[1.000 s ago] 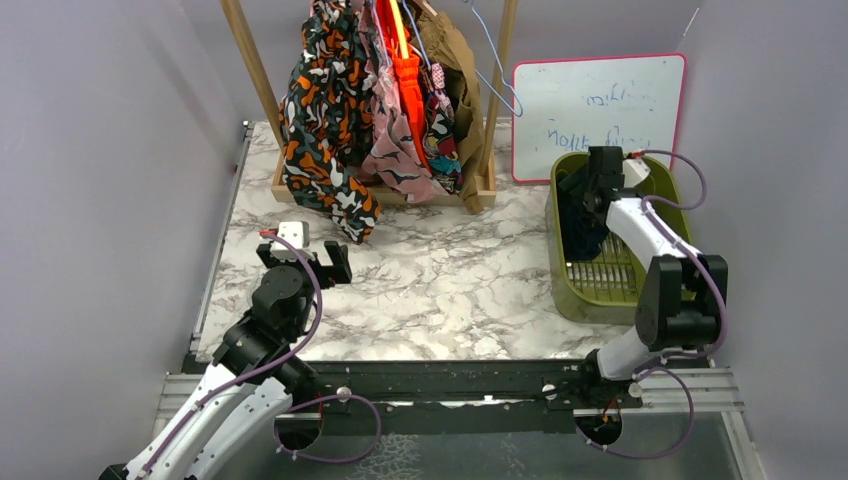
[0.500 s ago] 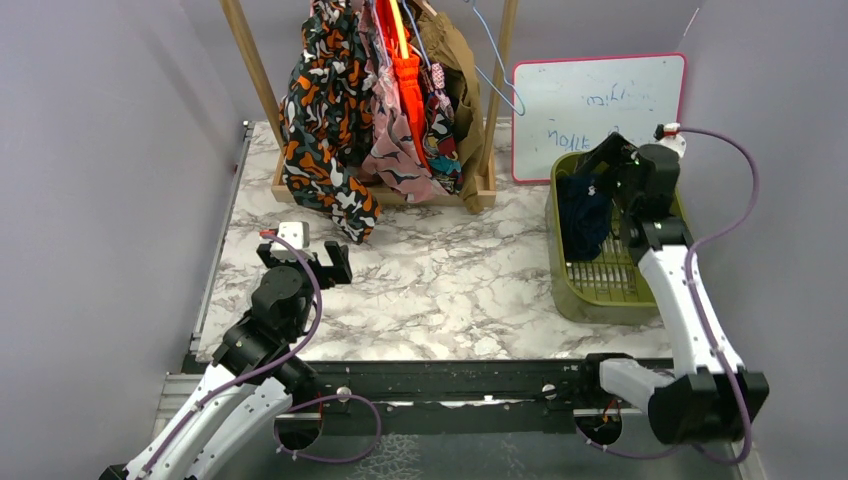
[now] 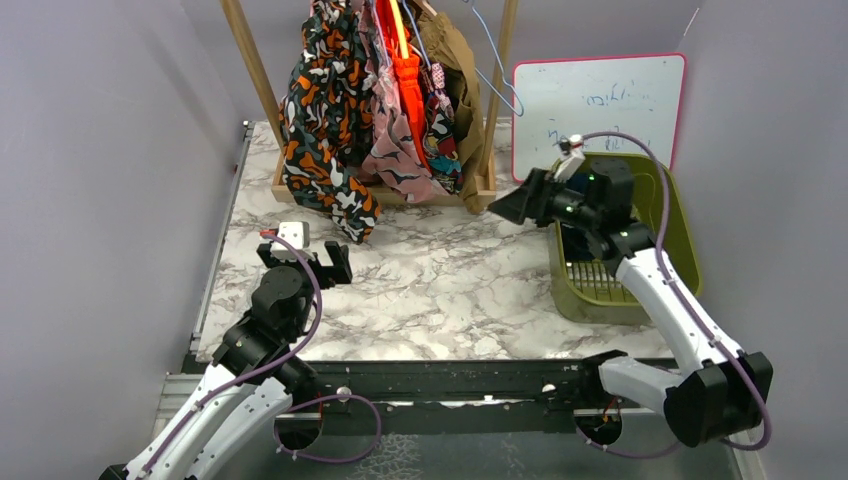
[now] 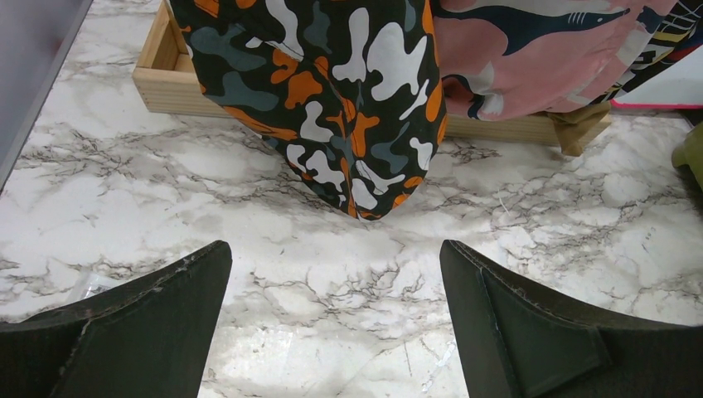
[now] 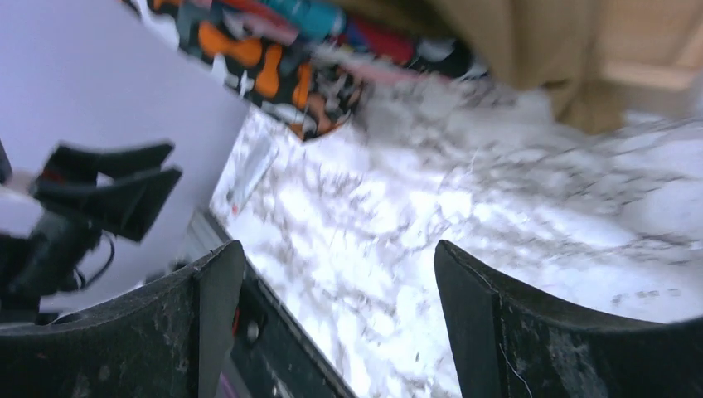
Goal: Remove the shorts from the hanger
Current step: Pick up the hanger from the clothes rod.
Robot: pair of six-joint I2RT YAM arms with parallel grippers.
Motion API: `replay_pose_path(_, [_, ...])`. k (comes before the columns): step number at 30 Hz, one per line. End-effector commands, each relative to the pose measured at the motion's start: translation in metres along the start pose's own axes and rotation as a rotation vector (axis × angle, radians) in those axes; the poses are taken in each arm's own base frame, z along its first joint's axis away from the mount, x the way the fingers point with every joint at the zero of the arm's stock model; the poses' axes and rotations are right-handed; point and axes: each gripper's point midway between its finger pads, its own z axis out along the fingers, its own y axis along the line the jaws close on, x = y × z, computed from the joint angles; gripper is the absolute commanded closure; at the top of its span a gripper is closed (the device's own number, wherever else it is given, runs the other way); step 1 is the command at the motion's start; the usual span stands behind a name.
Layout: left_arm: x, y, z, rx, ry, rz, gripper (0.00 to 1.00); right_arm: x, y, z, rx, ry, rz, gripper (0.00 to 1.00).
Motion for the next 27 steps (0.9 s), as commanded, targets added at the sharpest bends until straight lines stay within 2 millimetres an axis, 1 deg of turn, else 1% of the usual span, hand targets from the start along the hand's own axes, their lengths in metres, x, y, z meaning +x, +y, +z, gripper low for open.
replay_pose_path(1, [-0.003,-0.003,0.001,0.018,-0.012,-0.001,0.01,0.017,0.029,0.006,0.000,0.098,-0.163,0.17])
replay_pose_path(3, [-0.003,-0.002,0.000,0.014,-0.012,-0.001,0.01,0.010,0.030,0.008,0.053,0.078,-0.222,0.21])
replay_pose_path(5, [-0.003,-0.001,0.000,0.011,-0.015,-0.003,0.01,-0.002,0.038,0.008,0.069,0.052,-0.280,0.23])
replay_pose_path(6, [-0.003,-0.001,0.000,0.011,-0.015,-0.004,0.01,-0.009,0.045,0.009,0.061,0.040,-0.310,0.23])
replay_pose_path(8, [-0.002,-0.001,0.000,0.011,-0.014,-0.004,0.01,-0.026,0.061,0.012,0.042,0.010,-0.369,0.24])
replay_pose_path(9, [-0.002,-0.001,0.000,0.010,-0.013,-0.004,0.01,-0.039,0.068,0.013,0.040,-0.018,-0.399,0.24])
replay_pose_path(12, [-0.001,-0.001,0.001,0.009,-0.008,-0.003,0.01,-0.072,0.082,0.019,0.045,-0.088,-0.463,0.26])
replay_pose_path(15, [-0.003,0.000,0.000,0.001,-0.015,-0.008,0.01,-0.093,0.094,0.029,0.019,-0.117,-0.492,0.30])
replay_pose_path(19, [-0.003,0.003,-0.001,-0.010,-0.021,-0.013,0.01,-0.120,0.103,0.040,0.023,-0.182,-0.490,0.33])
replay_pose_path(22, [-0.003,0.003,-0.001,-0.012,-0.020,-0.013,0.01,-0.136,0.111,0.047,0.019,-0.198,-0.491,0.34])
replay_pose_path(24, [-0.003,0.003,0.000,-0.012,-0.018,-0.011,0.01,-0.148,0.120,0.052,0.001,-0.217,-0.500,0.35])
replay_pose_path(27, [-0.003,0.002,0.000,-0.011,-0.016,-0.010,0.01,-0.160,0.121,0.063,0.007,-0.231,-0.486,0.38])
